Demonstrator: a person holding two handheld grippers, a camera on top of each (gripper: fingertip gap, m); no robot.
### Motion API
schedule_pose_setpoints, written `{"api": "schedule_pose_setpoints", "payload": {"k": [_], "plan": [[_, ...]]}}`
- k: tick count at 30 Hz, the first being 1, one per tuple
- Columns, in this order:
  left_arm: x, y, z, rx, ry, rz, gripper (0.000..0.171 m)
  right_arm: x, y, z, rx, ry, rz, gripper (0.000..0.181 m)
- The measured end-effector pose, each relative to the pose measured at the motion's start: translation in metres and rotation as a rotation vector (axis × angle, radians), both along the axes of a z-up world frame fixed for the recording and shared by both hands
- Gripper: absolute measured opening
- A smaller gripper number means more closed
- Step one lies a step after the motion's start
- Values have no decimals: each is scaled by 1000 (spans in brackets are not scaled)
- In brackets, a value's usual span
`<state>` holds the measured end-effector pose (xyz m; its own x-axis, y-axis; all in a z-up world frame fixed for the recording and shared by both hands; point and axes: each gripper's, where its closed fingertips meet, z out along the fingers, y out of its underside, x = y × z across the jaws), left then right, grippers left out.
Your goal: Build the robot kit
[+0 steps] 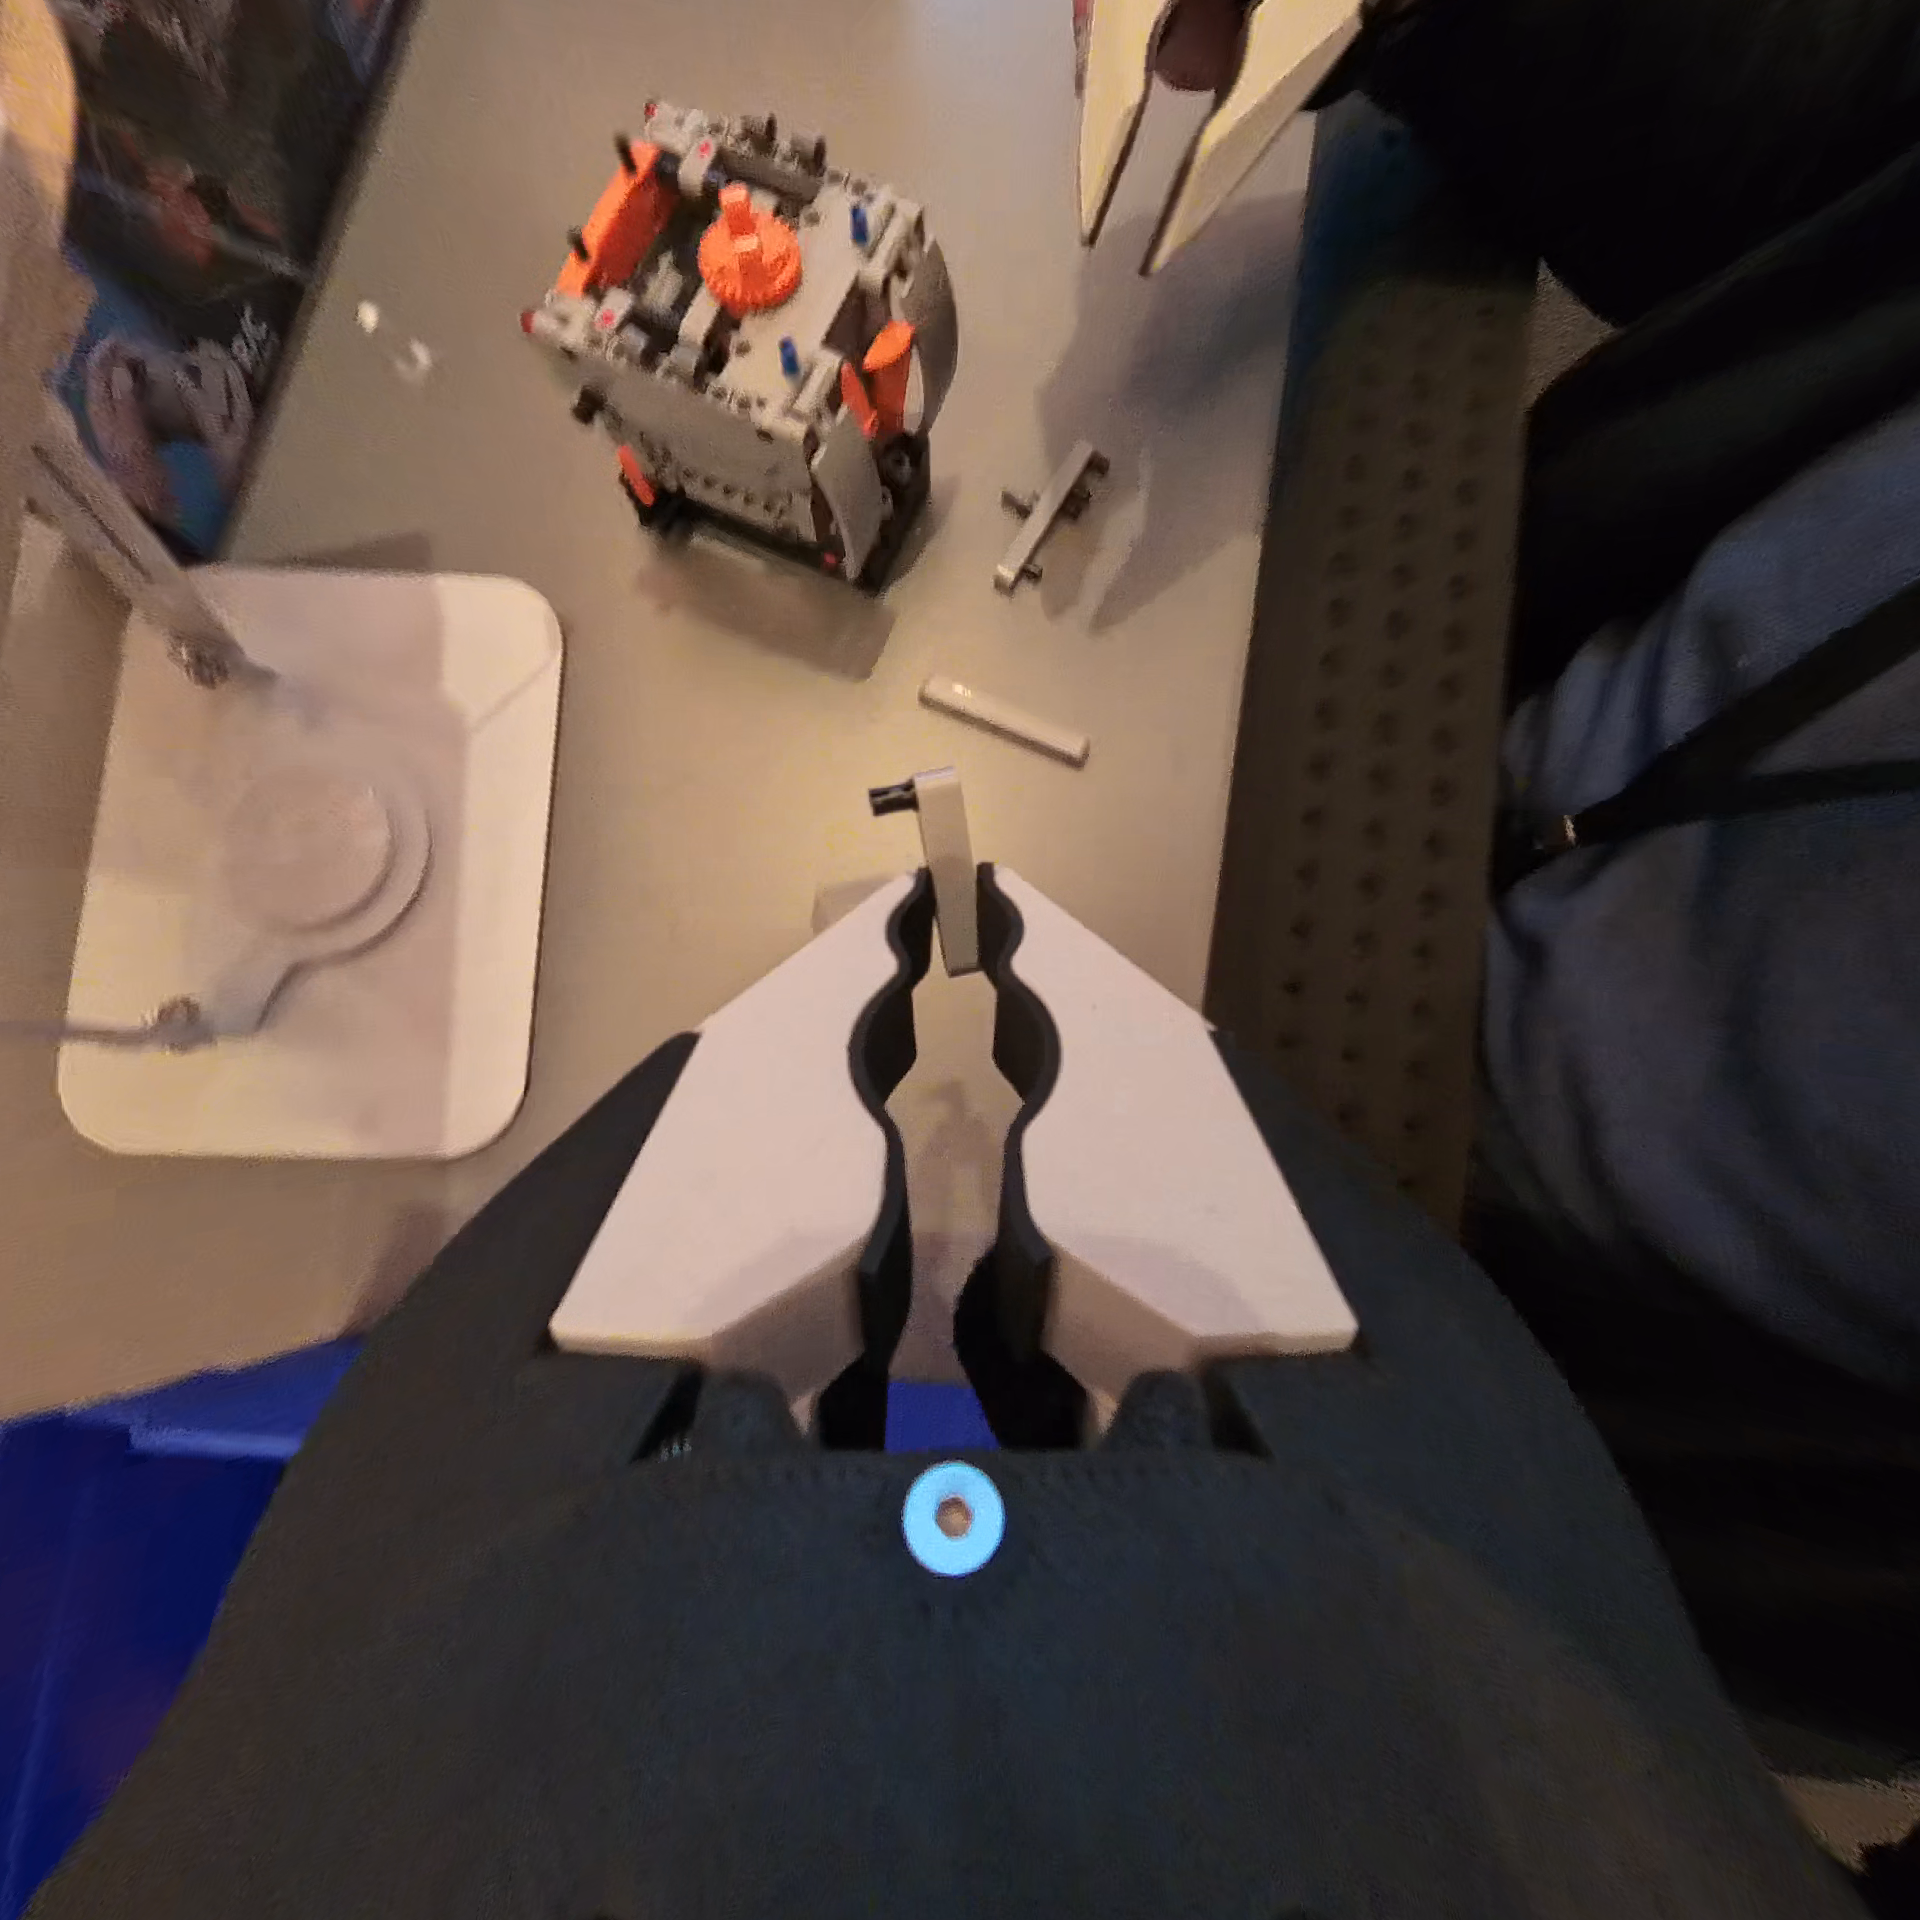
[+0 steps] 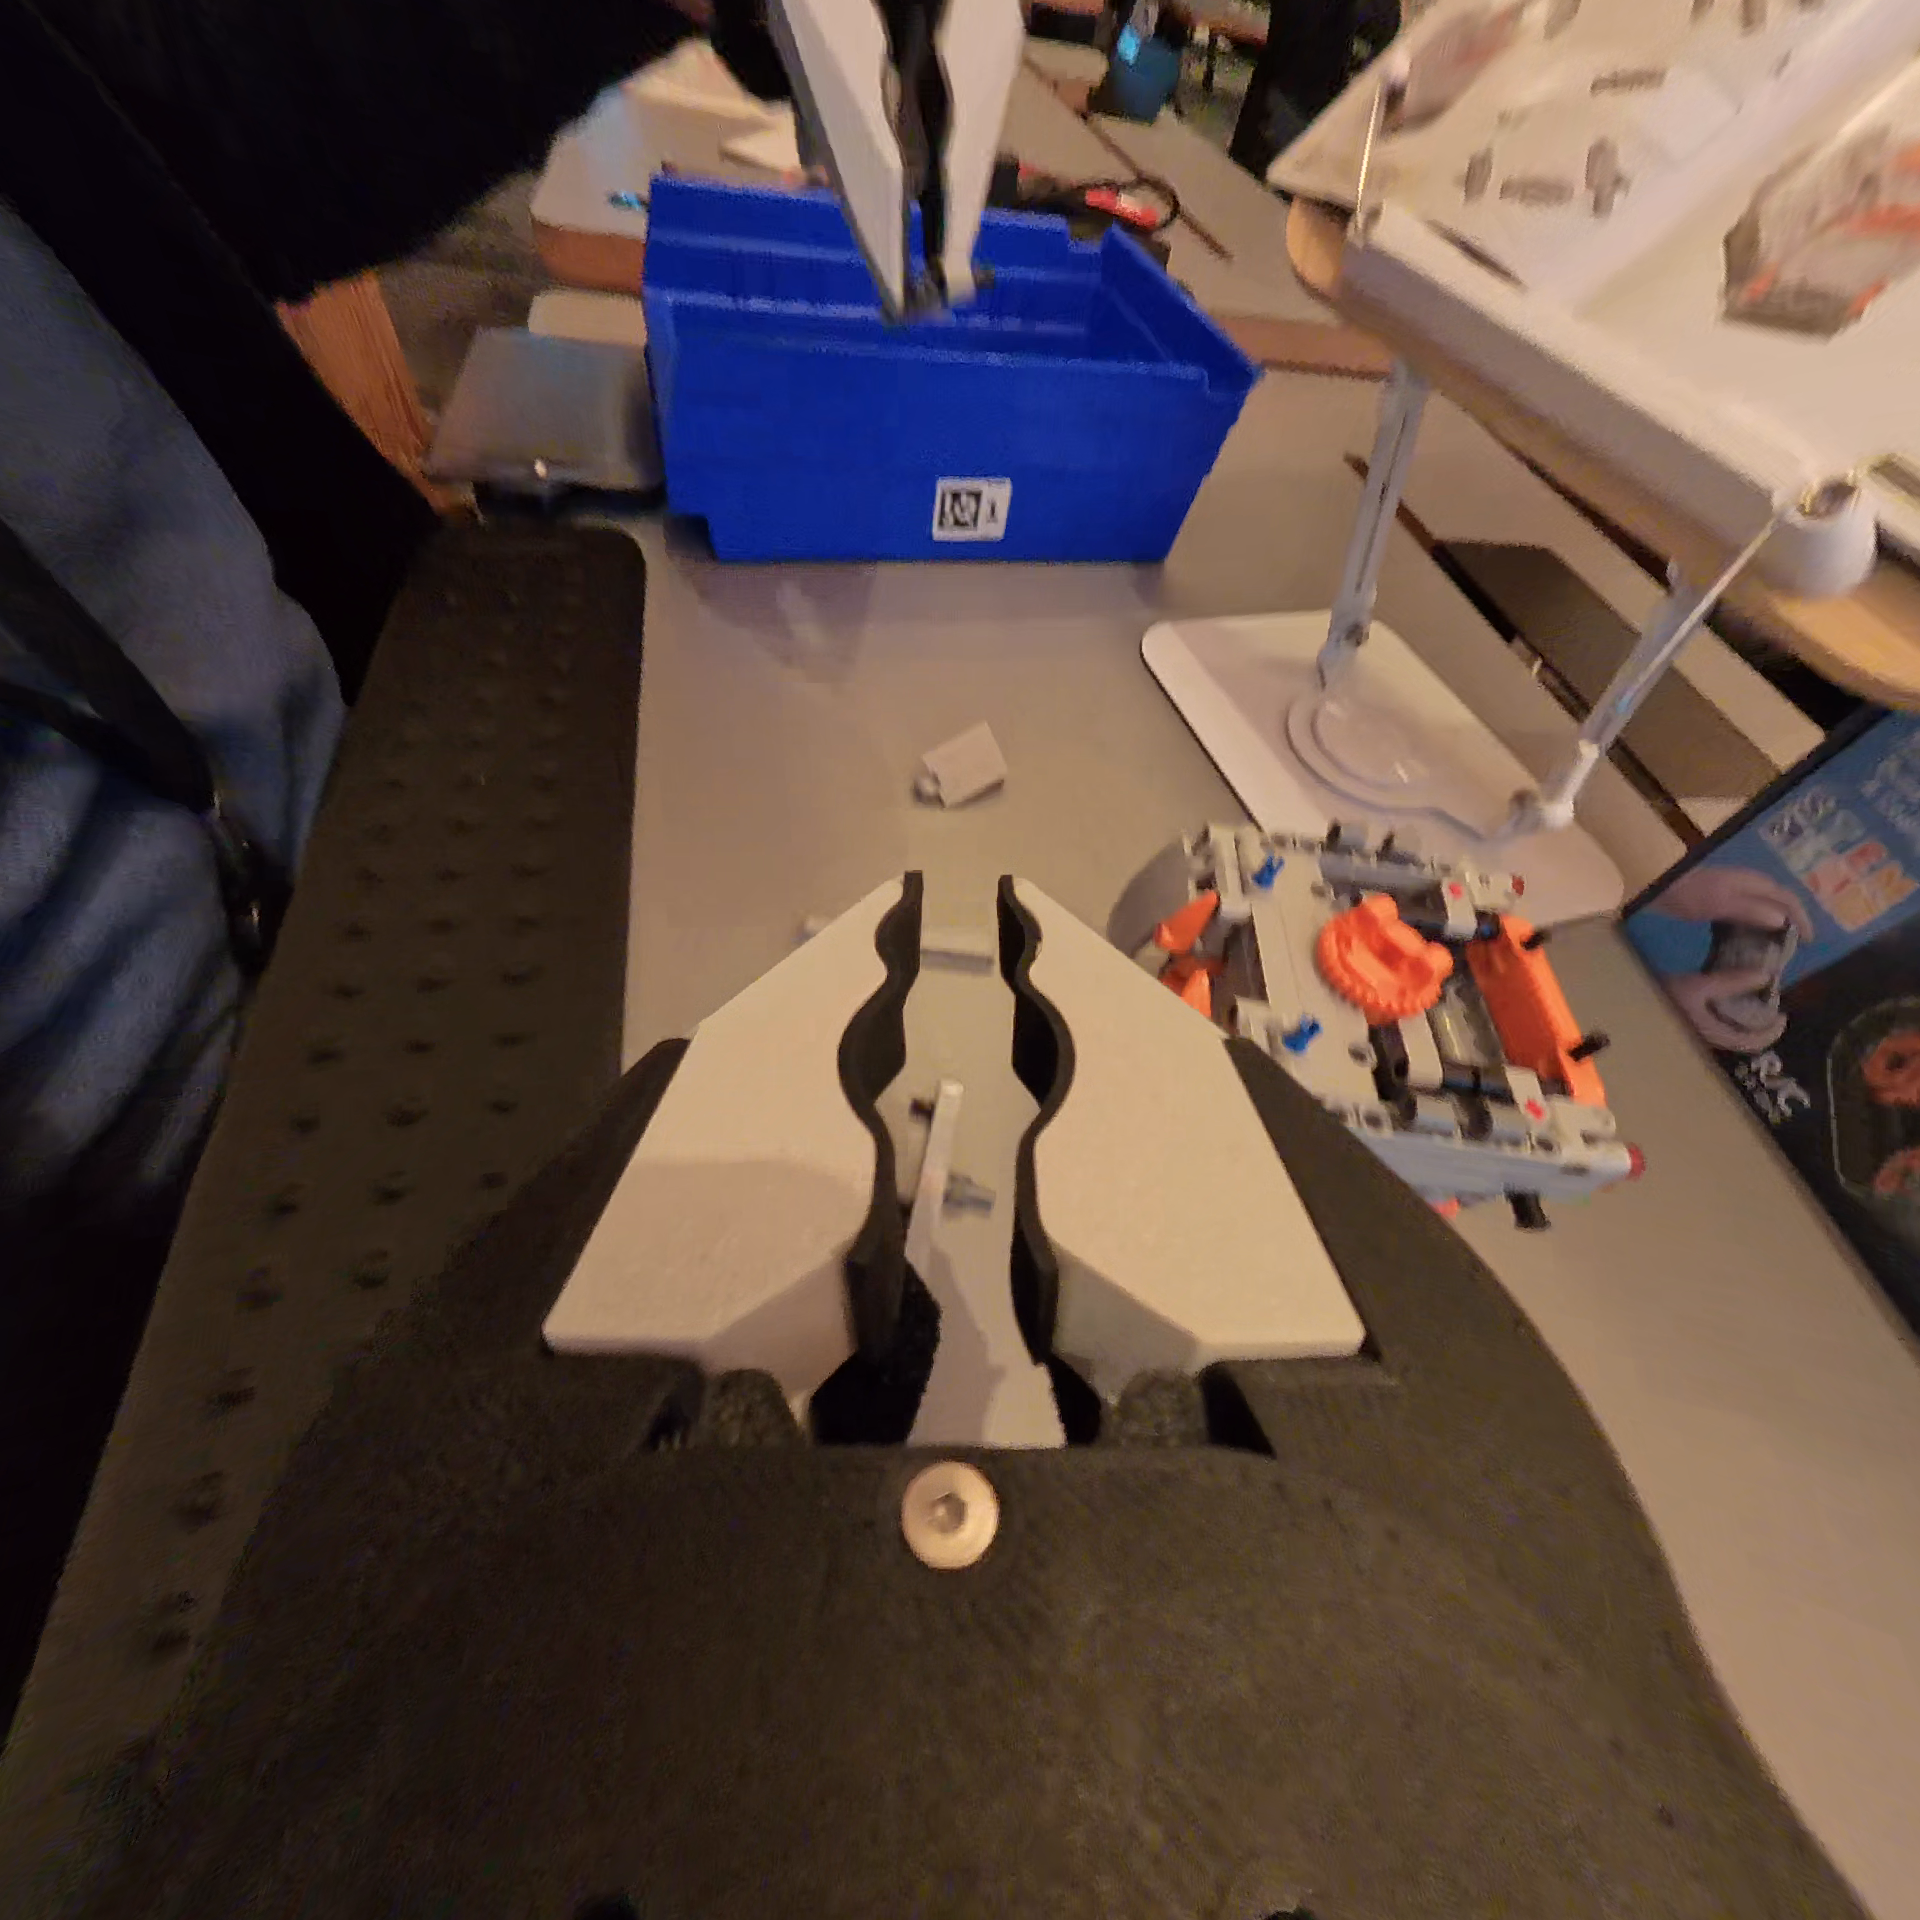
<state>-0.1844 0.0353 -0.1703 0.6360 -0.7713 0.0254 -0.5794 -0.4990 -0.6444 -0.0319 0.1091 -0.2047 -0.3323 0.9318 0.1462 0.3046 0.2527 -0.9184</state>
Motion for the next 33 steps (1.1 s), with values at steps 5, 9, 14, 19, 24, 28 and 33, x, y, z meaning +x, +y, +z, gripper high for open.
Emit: {"api": "schedule_pose_setpoints", "payload": {"k": [5,9,14,19,24,28,33], "plan": [[52,17,-3,0,-144,-25,5,-16,-21,27,-7,112,20,17],[79,22,-7,-52,-307,-42,5,-27,-31,38,35,165,3,19],[108,20,-4,-154,-494,-135,5,-36,-42,39,165,178,-4,19],[125,8,-7,-233,-627,-213,5,-32,-49,37,146,181,52,21],[138,-11,1,-292,-759,-353,5,-22,-69,33,136,166,203,21],[145,-19,-4,-372,-803,-409,5,-21,-82,29,217,158,254,14],[146,-25,-5,-438,-873,-450,6,-17,-85,25,291,149,262,3]]}}
